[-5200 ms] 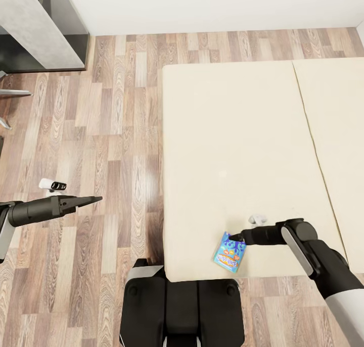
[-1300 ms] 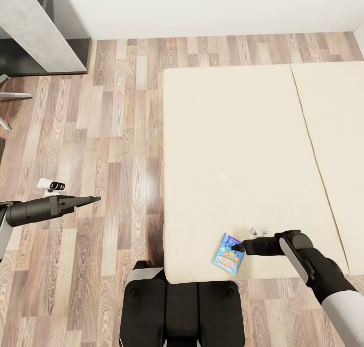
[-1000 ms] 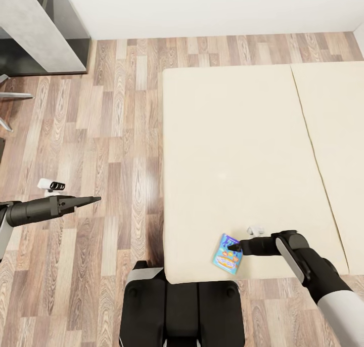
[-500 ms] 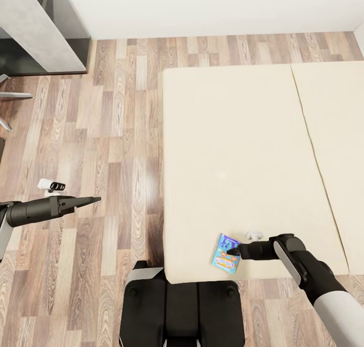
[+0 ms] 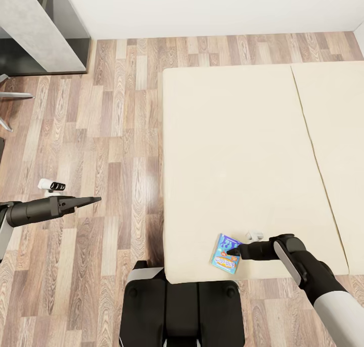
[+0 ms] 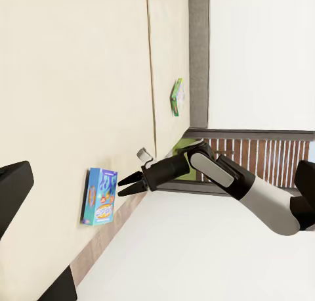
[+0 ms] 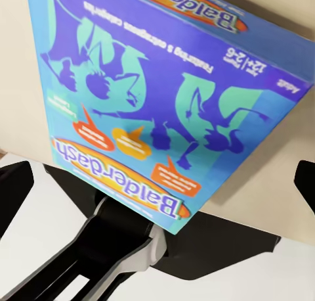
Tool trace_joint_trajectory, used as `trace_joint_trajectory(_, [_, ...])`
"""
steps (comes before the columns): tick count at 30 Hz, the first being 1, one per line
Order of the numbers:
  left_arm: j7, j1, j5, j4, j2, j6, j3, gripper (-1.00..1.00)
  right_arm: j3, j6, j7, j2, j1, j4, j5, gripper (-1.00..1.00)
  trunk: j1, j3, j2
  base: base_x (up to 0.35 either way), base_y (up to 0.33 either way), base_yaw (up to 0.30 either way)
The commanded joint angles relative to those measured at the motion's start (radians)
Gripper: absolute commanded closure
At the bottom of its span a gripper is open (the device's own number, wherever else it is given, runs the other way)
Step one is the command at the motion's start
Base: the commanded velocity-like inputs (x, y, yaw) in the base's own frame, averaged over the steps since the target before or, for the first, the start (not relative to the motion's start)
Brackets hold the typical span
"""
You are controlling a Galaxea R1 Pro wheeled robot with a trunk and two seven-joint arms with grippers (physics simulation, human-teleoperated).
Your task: Put all the toys in the child's room - the three board games (two on the bed and one on the table), the two jigsaw puzzles on the table, and the tennis ball on the table - inside the toy box on the table in the child's room.
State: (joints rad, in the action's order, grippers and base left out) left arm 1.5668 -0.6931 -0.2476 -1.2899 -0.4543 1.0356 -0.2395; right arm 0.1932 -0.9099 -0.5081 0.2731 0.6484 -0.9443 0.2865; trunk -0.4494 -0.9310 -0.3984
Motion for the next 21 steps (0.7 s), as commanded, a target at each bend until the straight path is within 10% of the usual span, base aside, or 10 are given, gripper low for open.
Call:
trace_joint_trajectory(1, [0.004,0.000,0.001,0.000,0.000,0.011,0.000,-1.00,0.002,-0.003,-0.003,0.000,0.000,-0.001,-0.001,-1.00,-0.001,-0.001,-0.002,0.000,0.000,0.000])
trace_joint_trajectory(21, [0.004,0.000,0.000,0.000,-0.001,0.011,-0.001,-1.00,0.003,-0.005,-0.002,-0.055,0.006,-0.002,-0.003,-1.00,-0.001,-0.001,-0.002,0.000,0.000,0.000])
